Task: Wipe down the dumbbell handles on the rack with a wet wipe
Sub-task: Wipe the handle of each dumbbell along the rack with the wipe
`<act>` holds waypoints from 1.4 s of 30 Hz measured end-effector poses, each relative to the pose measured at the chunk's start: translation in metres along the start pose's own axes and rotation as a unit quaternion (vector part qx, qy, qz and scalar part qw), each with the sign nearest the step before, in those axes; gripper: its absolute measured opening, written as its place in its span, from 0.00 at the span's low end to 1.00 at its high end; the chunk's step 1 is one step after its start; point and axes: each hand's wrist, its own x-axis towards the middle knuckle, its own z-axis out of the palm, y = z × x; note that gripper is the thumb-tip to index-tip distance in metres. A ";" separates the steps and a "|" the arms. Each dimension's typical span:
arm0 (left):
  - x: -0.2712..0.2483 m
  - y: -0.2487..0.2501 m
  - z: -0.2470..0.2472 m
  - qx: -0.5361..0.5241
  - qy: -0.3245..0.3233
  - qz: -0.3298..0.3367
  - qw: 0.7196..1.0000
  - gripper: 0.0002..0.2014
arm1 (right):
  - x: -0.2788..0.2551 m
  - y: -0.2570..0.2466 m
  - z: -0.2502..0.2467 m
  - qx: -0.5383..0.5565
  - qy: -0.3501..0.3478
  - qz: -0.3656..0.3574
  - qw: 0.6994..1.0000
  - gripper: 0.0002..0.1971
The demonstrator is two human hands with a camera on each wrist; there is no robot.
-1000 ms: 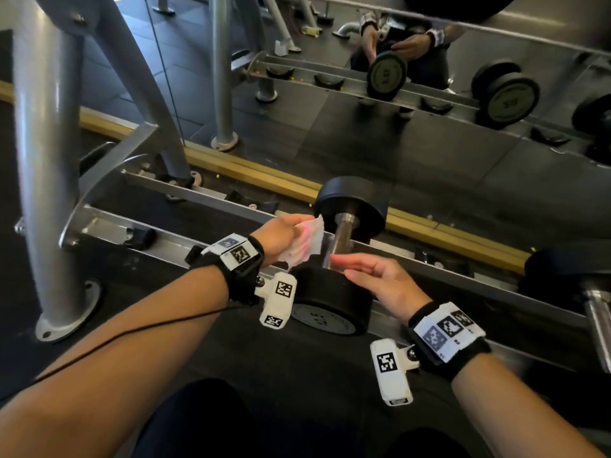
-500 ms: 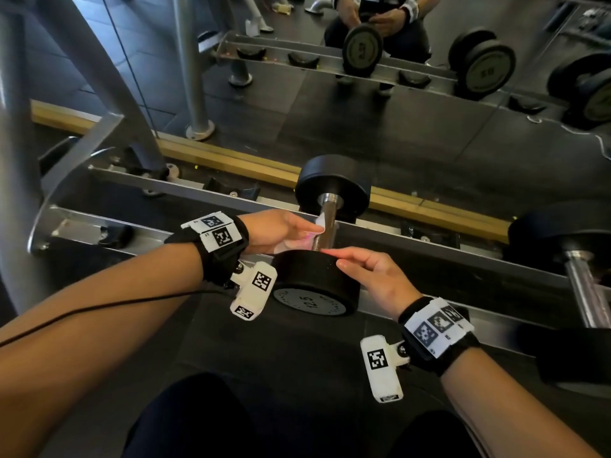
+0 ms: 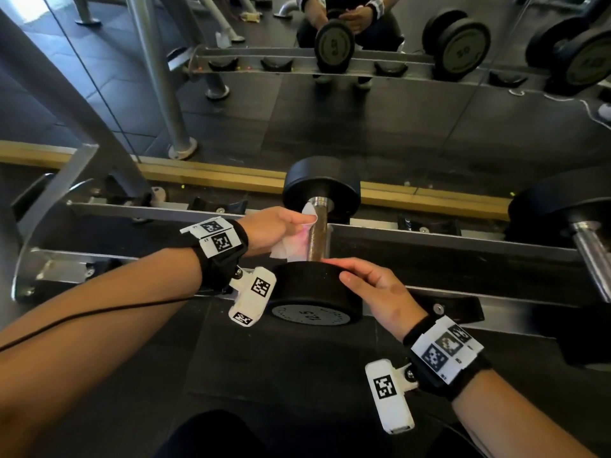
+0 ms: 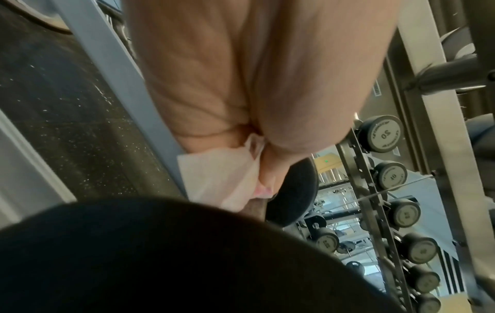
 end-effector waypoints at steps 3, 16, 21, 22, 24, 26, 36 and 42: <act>-0.008 -0.004 0.003 0.037 -0.002 0.012 0.999 0.13 | -0.001 0.001 0.002 0.010 0.001 -0.001 1.000 0.16; -0.003 -0.013 -0.008 -0.198 0.014 -0.046 0.979 0.17 | -0.003 -0.004 0.004 0.007 -0.003 0.005 1.000 0.15; -0.007 -0.019 0.003 -0.129 -0.063 -0.043 0.989 0.29 | -0.003 -0.005 0.004 0.012 -0.011 0.016 1.000 0.15; -0.009 -0.021 -0.001 -0.133 -0.076 -0.046 0.987 0.29 | -0.003 -0.006 0.004 0.011 -0.010 0.015 1.000 0.15; -0.015 -0.023 -0.009 -0.154 -0.092 -0.053 0.982 0.30 | -0.003 -0.006 0.003 0.006 -0.009 0.012 1.000 0.15; -0.017 -0.024 -0.015 -0.188 -0.079 -0.061 0.977 0.30 | -0.002 -0.006 0.002 0.007 -0.015 0.015 1.000 0.16; 0.000 -0.023 0.010 -0.205 -0.008 -0.045 0.978 0.28 | 0.005 -0.005 -0.007 -0.032 -0.033 0.030 0.998 0.16; -0.005 -0.016 -0.011 -0.185 -0.075 -0.098 0.975 0.27 | 0.010 -0.011 -0.011 -0.066 -0.035 0.054 0.996 0.14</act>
